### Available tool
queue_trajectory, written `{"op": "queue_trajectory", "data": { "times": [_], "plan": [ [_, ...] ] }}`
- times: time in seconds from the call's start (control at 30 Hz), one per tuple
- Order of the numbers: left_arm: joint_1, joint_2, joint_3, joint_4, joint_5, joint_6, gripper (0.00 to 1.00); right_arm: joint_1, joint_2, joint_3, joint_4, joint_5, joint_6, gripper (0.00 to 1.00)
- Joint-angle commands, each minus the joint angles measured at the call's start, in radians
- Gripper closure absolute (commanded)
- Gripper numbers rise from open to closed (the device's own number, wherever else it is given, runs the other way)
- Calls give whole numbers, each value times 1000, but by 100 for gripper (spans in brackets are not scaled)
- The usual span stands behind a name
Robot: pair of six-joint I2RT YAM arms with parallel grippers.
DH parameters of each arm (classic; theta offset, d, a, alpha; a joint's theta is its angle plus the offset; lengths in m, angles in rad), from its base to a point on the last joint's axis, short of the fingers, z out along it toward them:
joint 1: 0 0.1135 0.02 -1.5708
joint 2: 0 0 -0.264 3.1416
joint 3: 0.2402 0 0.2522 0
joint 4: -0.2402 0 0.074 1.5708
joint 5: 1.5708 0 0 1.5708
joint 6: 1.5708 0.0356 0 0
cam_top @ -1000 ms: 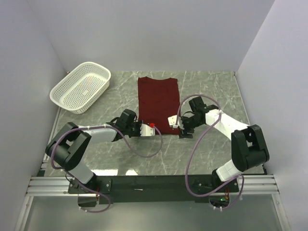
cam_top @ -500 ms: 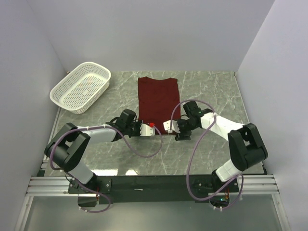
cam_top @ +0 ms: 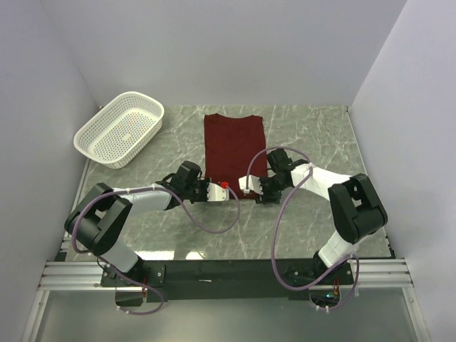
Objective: Fold and stack the t-shirts
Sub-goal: Fold the tshirt
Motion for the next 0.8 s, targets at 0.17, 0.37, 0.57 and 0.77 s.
{"op": "queue_trajectory", "data": {
  "times": [0.17,0.37,0.57,0.77],
  "plan": [
    [-6,-49,-13,2,34,-5,99,14,45,43,61,70,67,49],
    [-17,-47,-16,-4,34,-8,99,23,63,60,66,99,101,67],
    [-23,-59,-15,-28,48,-8,99,20,37,50,51,76,115,100],
    [-46,-127,-1,-155,72,-27,100,-14,-50,112,-225,-62,66,100]
  ]
}}
